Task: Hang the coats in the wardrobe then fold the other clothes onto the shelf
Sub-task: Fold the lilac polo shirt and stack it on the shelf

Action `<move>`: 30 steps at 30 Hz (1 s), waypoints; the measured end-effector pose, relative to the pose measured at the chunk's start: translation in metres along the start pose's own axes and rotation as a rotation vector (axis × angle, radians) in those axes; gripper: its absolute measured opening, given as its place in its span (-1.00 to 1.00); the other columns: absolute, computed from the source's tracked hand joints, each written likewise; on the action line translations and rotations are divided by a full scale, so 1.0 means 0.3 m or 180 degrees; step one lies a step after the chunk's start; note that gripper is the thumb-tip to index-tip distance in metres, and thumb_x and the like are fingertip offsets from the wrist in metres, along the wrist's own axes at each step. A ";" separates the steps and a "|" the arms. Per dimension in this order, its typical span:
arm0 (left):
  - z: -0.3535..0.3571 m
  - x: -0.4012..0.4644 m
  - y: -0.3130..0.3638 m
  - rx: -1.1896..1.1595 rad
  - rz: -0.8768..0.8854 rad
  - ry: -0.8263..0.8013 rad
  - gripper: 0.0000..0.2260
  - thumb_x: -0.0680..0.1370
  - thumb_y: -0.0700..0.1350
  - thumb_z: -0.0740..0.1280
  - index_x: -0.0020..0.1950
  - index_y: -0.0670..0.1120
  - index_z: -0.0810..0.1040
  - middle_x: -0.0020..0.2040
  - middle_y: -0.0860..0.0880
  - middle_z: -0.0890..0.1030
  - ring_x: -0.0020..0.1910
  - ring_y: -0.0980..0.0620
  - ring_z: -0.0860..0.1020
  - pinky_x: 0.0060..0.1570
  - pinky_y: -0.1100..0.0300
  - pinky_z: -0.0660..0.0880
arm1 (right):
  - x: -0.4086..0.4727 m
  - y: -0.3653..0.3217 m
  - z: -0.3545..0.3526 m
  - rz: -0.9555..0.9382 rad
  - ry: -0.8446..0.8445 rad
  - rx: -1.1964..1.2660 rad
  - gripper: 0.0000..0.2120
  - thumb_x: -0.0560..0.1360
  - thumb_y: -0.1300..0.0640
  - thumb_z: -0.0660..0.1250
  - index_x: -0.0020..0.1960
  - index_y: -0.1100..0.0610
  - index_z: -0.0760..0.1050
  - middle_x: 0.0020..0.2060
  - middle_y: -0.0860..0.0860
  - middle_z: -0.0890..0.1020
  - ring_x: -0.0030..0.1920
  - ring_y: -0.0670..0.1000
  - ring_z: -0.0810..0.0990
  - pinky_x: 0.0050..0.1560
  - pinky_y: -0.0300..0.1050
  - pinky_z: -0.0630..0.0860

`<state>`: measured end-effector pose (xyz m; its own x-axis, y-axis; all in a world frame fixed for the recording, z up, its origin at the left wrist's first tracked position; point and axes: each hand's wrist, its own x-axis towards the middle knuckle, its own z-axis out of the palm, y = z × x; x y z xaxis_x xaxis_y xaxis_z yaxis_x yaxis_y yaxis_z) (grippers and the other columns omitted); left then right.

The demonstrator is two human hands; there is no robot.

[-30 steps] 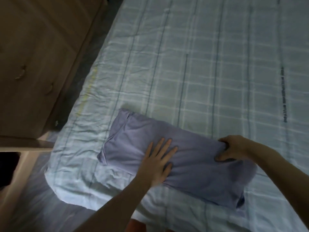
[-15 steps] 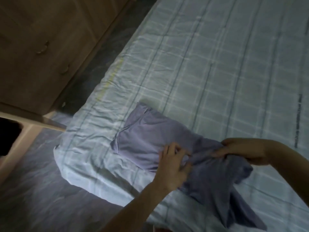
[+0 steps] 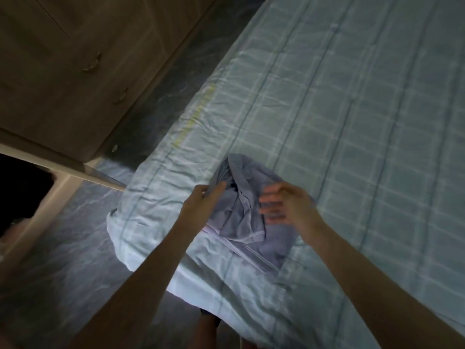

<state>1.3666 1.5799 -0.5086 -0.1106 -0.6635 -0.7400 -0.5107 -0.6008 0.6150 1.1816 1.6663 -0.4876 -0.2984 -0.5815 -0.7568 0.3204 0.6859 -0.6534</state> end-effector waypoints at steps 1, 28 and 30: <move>0.006 -0.007 -0.006 0.0157 0.0108 0.0097 -0.43 0.40 0.39 0.32 0.23 0.03 0.48 0.13 -0.02 0.55 0.05 -0.01 0.55 -0.06 0.13 0.50 | -0.015 0.039 0.007 -0.0099 0.0032 -0.0155 -0.80 0.57 0.33 0.14 0.00 0.19 0.53 -0.18 0.13 0.65 -0.35 0.05 0.62 -0.39 -0.21 0.54; 0.054 0.172 -0.126 0.3933 0.3774 -0.0158 -0.56 0.64 0.05 0.06 0.52 0.05 0.30 0.56 -0.04 0.22 0.54 0.00 0.16 0.42 -0.18 0.18 | 0.020 0.417 0.011 -0.1680 0.1972 -0.3062 -0.45 0.57 -0.08 0.08 0.53 0.05 0.21 0.52 0.15 0.21 0.49 0.14 0.20 0.42 0.25 0.17; 0.016 0.216 -0.162 0.4089 0.3623 -0.0113 -0.55 0.64 0.09 0.01 0.54 0.10 0.23 0.58 0.02 0.14 0.56 0.05 0.08 0.46 -0.18 0.11 | 0.033 0.462 -0.042 -0.1572 0.1706 -0.3272 -0.42 0.58 -0.23 -0.01 0.56 -0.07 0.12 0.55 0.09 0.14 0.51 0.14 0.17 0.44 0.24 0.16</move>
<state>1.3802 1.5683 -0.5876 -0.8827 -0.4501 -0.1349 -0.4694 0.8572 0.2119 1.2118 1.7611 -0.5855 -0.5904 -0.7876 -0.1765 -0.7036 0.6094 -0.3655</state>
